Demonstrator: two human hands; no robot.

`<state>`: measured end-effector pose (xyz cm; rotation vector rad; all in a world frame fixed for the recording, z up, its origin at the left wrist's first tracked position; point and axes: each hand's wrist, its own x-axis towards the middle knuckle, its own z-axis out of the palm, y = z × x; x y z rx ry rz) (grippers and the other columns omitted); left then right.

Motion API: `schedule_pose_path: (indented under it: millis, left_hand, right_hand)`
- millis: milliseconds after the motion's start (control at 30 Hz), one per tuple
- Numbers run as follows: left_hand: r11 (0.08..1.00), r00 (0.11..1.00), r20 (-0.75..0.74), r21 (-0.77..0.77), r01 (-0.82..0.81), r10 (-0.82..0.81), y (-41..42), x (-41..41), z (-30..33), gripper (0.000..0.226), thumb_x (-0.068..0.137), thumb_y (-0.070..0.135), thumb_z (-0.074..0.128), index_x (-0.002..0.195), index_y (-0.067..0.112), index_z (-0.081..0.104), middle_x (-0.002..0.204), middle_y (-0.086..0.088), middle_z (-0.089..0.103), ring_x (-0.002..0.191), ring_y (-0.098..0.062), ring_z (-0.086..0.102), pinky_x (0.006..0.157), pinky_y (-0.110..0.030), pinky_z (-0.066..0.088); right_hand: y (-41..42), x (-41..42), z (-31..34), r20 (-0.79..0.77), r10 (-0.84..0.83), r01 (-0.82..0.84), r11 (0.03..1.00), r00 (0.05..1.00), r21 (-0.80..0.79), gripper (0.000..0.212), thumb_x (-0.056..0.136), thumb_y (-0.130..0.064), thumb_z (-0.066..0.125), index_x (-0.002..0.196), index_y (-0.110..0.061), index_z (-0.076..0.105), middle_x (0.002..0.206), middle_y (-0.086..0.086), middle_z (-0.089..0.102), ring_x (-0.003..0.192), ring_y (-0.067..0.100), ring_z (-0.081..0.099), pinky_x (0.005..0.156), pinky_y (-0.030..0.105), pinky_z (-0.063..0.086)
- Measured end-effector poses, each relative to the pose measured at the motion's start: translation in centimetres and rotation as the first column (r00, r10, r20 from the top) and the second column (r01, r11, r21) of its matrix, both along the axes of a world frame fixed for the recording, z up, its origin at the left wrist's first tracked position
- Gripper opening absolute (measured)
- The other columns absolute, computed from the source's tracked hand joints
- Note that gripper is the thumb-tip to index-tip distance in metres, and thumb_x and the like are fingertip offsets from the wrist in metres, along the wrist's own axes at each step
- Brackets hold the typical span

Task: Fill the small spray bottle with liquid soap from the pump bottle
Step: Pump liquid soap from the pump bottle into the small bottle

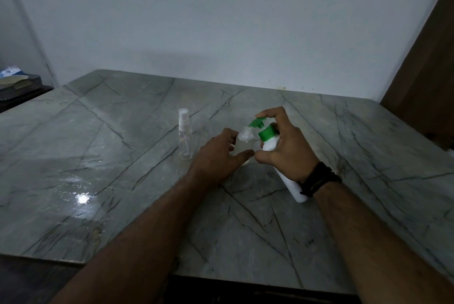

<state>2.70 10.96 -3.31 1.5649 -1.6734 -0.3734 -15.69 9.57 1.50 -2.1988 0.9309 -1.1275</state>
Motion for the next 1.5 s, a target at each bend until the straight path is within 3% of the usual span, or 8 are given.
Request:
schedule_pose_path:
  millis: [167,433,600,900,1067,1200,1367,1500]
  left_hand:
    - [1.000,1.000,0.003,-0.009,-0.004,0.004,-0.1,-0.1,-0.1,0.053,0.078,0.058,0.067,0.119,0.030,0.048,0.119,0.007,0.061,0.093,-0.005,0.056,0.070,-0.019,0.044]
    - [1.000,1.000,0.013,-0.005,-0.009,0.009,-0.2,0.0,-0.1,0.054,0.078,0.060,0.067,0.119,0.030,0.048,0.118,0.008,0.061,0.092,-0.003,0.055,0.066,-0.015,0.040]
    - [1.000,0.999,0.028,-0.009,-0.017,0.017,-0.3,0.0,-0.2,0.054,0.078,0.060,0.066,0.119,0.030,0.048,0.119,0.007,0.061,0.091,-0.003,0.053,0.065,-0.015,0.039]
    - [0.991,0.999,0.038,-0.131,0.023,-0.018,0.6,-0.3,0.1,0.070,0.078,0.062,0.065,0.136,0.034,0.038,0.129,0.009,0.056,0.103,-0.003,0.054,0.078,-0.019,0.043]
    - [0.969,0.995,0.047,-0.225,0.102,-0.093,1.1,-0.5,0.9,0.072,0.082,0.056,0.063,0.142,0.046,0.025,0.134,0.008,0.054,0.107,0.000,0.053,0.085,-0.016,0.042]
    - [0.962,0.986,0.152,-0.253,0.101,-0.064,1.0,-0.3,0.8,0.058,0.089,0.050,0.056,0.140,0.047,0.031,0.135,0.008,0.052,0.110,-0.004,0.052,0.088,-0.021,0.044]
    - [0.958,0.979,0.197,-0.265,0.110,-0.058,0.7,0.0,0.6,0.049,0.090,0.053,0.050,0.137,0.044,0.040,0.132,0.010,0.052,0.107,0.005,0.045,0.082,-0.005,0.029]
    - [0.958,0.981,0.183,-0.262,0.115,-0.068,0.7,0.0,0.5,0.049,0.090,0.053,0.049,0.137,0.046,0.038,0.132,0.011,0.052,0.105,0.009,0.041,0.081,-0.004,0.027]
  right_hand:
    - [-0.1,0.0,0.0,0.009,-0.007,0.006,1.000,1.000,0.009,0.072,0.061,-0.017,0.078,0.124,-0.030,0.045,0.099,-0.008,0.066,0.075,0.012,0.065,0.064,0.029,0.055]
    - [-0.1,0.0,-0.1,-0.014,-0.001,0.001,1.000,1.000,0.008,0.073,0.060,-0.019,0.076,0.125,-0.031,0.045,0.100,-0.003,0.068,0.074,0.017,0.066,0.066,0.040,0.057]
    - [-0.1,-0.2,-0.2,0.020,-0.020,0.020,1.000,1.000,-0.005,0.074,0.059,-0.022,0.077,0.125,-0.032,0.045,0.100,-0.009,0.067,0.074,0.011,0.066,0.063,0.024,0.053]
    - [-0.7,-0.2,-0.6,0.128,-0.092,0.107,0.988,0.987,-0.113,0.081,0.066,-0.010,0.084,0.134,-0.029,0.043,0.097,0.000,0.068,0.072,0.016,0.065,0.066,0.039,0.057]
    - [-1.8,0.2,-0.8,0.169,-0.163,0.193,0.964,0.972,-0.181,0.083,0.069,-0.024,0.086,0.135,-0.039,0.037,0.103,0.001,0.068,0.080,0.016,0.066,0.072,0.043,0.058]
    - [-3.2,0.2,-1.1,0.238,-0.252,0.297,0.939,0.938,-0.175,0.087,0.069,-0.041,0.085,0.140,-0.030,0.035,0.118,0.002,0.064,0.094,0.020,0.065,0.084,0.045,0.057]
    - [-4.9,0.6,-1.2,0.251,-0.448,0.486,0.866,0.858,-0.116,0.096,0.063,-0.066,0.082,0.139,-0.025,0.038,0.122,-0.007,0.050,0.112,0.012,0.047,0.100,0.036,0.042]
    - [-5.6,0.6,-1.0,0.258,-0.509,0.547,0.831,0.821,-0.102,0.093,0.065,-0.066,0.080,0.138,-0.023,0.041,0.122,-0.009,0.047,0.111,0.008,0.037,0.102,0.036,0.036]
